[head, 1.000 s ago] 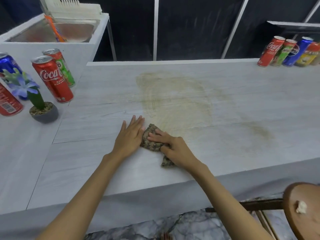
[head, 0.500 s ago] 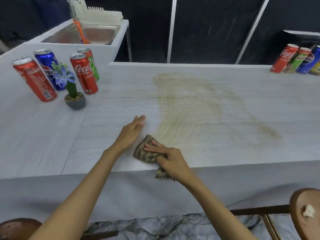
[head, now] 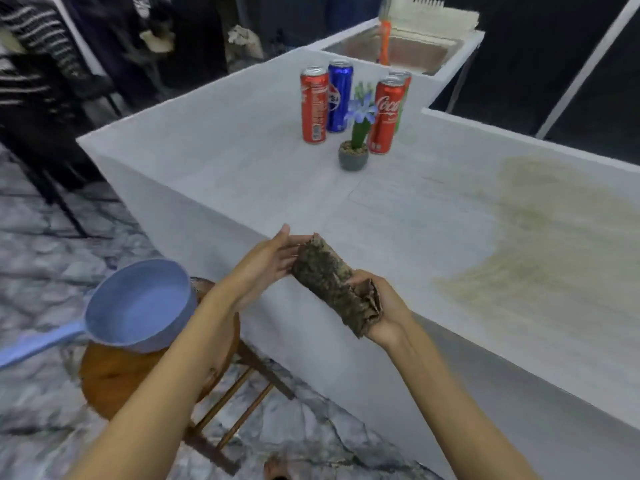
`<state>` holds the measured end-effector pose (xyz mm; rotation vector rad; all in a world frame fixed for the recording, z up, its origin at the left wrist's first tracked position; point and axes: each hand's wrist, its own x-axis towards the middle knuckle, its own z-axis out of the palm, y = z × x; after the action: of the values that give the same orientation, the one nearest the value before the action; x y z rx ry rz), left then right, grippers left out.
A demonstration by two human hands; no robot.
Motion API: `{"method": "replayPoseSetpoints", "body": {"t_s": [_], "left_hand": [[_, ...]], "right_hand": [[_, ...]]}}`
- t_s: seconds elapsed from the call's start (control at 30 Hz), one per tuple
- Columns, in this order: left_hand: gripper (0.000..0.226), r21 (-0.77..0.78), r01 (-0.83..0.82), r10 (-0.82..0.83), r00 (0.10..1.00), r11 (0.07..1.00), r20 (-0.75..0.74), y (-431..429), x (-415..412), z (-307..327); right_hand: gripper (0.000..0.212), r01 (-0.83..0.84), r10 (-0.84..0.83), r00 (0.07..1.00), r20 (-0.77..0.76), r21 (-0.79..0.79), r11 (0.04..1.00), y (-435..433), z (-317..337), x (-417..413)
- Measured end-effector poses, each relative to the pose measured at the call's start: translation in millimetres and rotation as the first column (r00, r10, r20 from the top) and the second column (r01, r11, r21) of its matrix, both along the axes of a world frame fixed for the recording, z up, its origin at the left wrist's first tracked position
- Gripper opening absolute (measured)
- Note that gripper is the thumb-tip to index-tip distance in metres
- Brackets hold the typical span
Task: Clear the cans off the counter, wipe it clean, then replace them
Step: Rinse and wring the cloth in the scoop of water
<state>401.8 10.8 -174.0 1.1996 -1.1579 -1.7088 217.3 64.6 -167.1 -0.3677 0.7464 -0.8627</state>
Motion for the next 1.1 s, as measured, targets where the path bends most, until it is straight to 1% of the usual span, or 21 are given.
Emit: {"method": "replayPoseSetpoints", "body": {"t_s": [0.1,0.17,0.3,0.4,0.47,0.5,0.53,0.57,0.6,0.63,0.67,0.7,0.73,0.77,0.83,0.87,0.9,0.93,1.0,1.03,1.1], "left_hand": [[0.030,0.030,-0.147,0.145,0.988,0.989,0.057,17,53,-11],[0.021,0.033,-0.165,0.162,0.984,0.986,0.073,25,87,-19],[0.014,0.054,-0.200,0.193,0.974,0.978,0.120,34,153,-33],[0.013,0.093,-0.254,0.234,0.954,0.963,0.186,30,199,-49],[0.010,0.117,-0.337,0.309,0.928,0.934,0.208,25,223,-65],[0.010,0.122,-0.374,0.339,0.911,0.919,0.236,21,233,-73],[0.013,0.109,-0.392,0.342,0.885,0.913,0.317,18,241,-82],[0.018,0.074,-0.364,0.290,0.835,0.928,0.467,14,248,-90],[0.021,0.048,-0.299,0.200,0.742,0.953,0.640,10,254,-98],[0.021,0.048,-0.230,0.113,0.638,0.972,0.762,7,259,-104],[0.020,0.069,-0.195,0.057,0.573,0.978,0.818,4,260,-108],[0.018,0.099,-0.173,0.011,0.541,0.980,0.841,1,262,-114],[0.018,0.128,-0.181,-0.010,0.540,0.975,0.842,-2,264,-119],[0.018,0.162,-0.193,-0.032,0.542,0.968,0.840,-6,266,-125],[0.024,0.223,-0.210,-0.050,0.611,0.952,0.790,-11,273,-131],[0.020,0.225,-0.224,-0.030,0.642,0.948,0.766,-13,276,-134],[0.009,0.195,-0.240,0.008,0.649,0.951,0.761,-13,279,-136],[0.015,0.158,-0.267,0.058,0.654,0.951,0.754,-13,280,-137],[0.033,0.085,-0.327,0.141,0.608,0.941,0.781,-13,280,-140],[0.036,0.045,-0.329,0.155,0.556,0.943,0.817,-12,278,-142],[0.031,0.021,-0.254,0.093,0.426,0.967,0.900,-13,271,-147]], "right_hand": [[0.026,-0.090,0.095,0.991,-0.097,0.051,0.995,-10,-12,49],[0.034,-0.160,0.166,0.974,-0.154,0.052,0.986,-17,-19,83],[0.042,-0.305,0.306,0.951,-0.055,0.026,0.952,-33,-25,153],[0.032,-0.355,0.353,0.935,0.040,0.063,0.933,-49,-37,205],[0.024,-0.377,0.383,0.923,-0.028,0.118,0.919,-63,-50,235],[0.022,-0.390,0.405,0.908,-0.108,0.135,0.911,-71,-56,249],[0.020,-0.407,0.426,0.874,-0.232,0.129,0.904,-77,-60,261],[0.018,-0.437,0.433,0.800,-0.416,0.090,0.895,-82,-65,272],[0.019,-0.501,0.421,0.674,-0.607,0.043,0.864,-86,-71,284],[0.032,-0.590,0.393,0.514,-0.763,0.019,0.808,-89,-76,295],[0.048,-0.673,0.371,0.366,-0.853,0.032,0.739,-90,-80,305],[0.057,-0.739,0.373,0.255,-0.892,0.068,0.670,-91,-83,314],[0.060,-0.781,0.374,0.187,-0.908,0.093,0.617,-91,-87,323],[0.060,-0.801,0.368,0.144,-0.919,0.110,0.589,-91,-91,329],[0.069,-0.799,0.334,0.053,-0.941,0.160,0.579,-94,-100,336],[0.072,-0.793,0.295,0.017,-0.956,0.167,0.585,-96,-105,338],[0.071,-0.785,0.241,-0.010,-0.970,0.157,0.599,-97,-111,339],[0.069,-0.774,0.192,-0.026,-0.981,0.141,0.618,-98,-117,338],[0.064,-0.757,0.115,-0.071,-0.991,0.128,0.640,-98,-125,338],[0.061,-0.770,0.082,-0.114,-0.990,0.140,0.622,-97,-127,338],[0.050,-0.822,0.022,-0.230,-0.973,0.207,0.530,-96,-133,340]]}}
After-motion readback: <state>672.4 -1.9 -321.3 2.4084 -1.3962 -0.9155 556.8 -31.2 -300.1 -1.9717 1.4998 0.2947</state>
